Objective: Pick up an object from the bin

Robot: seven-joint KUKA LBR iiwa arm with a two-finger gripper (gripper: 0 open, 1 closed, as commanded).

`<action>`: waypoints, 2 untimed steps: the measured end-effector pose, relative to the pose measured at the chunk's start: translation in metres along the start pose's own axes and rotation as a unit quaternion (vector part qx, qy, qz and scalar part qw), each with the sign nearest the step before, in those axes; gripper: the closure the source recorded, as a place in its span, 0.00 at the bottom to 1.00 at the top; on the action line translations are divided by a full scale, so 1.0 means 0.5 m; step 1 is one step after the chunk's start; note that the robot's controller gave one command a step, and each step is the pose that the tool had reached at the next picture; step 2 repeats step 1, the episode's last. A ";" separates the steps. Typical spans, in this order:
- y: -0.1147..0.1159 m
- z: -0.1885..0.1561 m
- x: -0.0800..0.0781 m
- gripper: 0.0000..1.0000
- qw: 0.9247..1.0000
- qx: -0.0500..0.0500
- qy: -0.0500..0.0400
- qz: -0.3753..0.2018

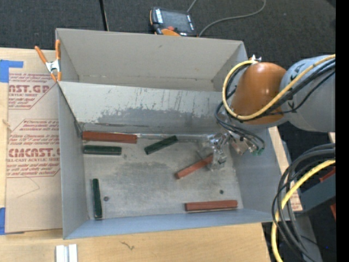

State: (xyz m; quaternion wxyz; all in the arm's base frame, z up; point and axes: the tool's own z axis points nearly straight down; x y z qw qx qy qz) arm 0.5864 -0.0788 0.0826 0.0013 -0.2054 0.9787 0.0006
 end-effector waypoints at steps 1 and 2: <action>0.086 -0.251 0.001 1.00 1.000 0.002 -0.003 -0.017; 0.086 -0.251 0.001 1.00 1.000 0.002 -0.003 -0.017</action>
Offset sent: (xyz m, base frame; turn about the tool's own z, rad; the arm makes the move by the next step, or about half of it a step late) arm -0.0201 0.0373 0.1207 -0.0323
